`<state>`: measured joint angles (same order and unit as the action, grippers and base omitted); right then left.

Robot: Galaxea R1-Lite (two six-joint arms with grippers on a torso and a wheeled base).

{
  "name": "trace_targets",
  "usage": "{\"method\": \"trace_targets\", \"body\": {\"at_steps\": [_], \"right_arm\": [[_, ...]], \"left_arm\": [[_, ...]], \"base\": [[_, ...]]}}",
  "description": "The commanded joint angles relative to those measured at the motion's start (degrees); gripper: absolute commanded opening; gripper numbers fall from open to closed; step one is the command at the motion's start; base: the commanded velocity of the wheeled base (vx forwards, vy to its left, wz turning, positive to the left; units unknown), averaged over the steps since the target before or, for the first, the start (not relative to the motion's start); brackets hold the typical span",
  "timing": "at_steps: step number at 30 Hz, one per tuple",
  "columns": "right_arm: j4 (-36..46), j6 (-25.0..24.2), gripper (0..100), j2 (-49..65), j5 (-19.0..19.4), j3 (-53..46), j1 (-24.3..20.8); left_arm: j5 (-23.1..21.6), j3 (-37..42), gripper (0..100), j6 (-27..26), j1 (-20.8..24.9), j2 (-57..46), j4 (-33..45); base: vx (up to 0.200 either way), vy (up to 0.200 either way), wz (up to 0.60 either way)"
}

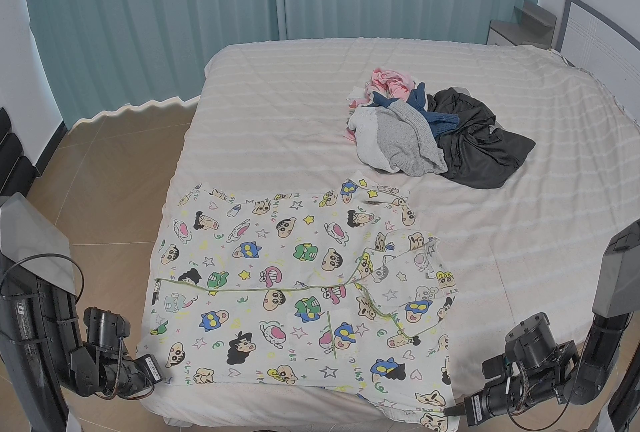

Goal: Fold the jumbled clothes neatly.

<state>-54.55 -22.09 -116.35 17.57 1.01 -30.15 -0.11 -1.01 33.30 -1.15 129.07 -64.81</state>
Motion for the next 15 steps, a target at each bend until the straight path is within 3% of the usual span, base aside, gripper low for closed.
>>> {"method": "trace_targets", "body": {"at_steps": [1,9,15], "right_arm": [[1.29,0.73,0,0.42,0.10,-1.01,-0.09],[2.61,1.00,0,0.68,0.80,-1.01,-0.26],[1.12,0.91,0,2.09,1.33,-1.01,0.26]], "left_arm": [[-0.07,0.92,0,-0.87,-0.70,-2.25,2.93],[-0.68,0.92,0,-1.40,-0.61,-5.50,8.56],[-0.68,0.84,0,-1.40,-0.61,-5.68,6.27]], "base": [[0.000,0.000,0.00],[0.000,0.000,0.00],[0.000,0.000,0.00]]}}
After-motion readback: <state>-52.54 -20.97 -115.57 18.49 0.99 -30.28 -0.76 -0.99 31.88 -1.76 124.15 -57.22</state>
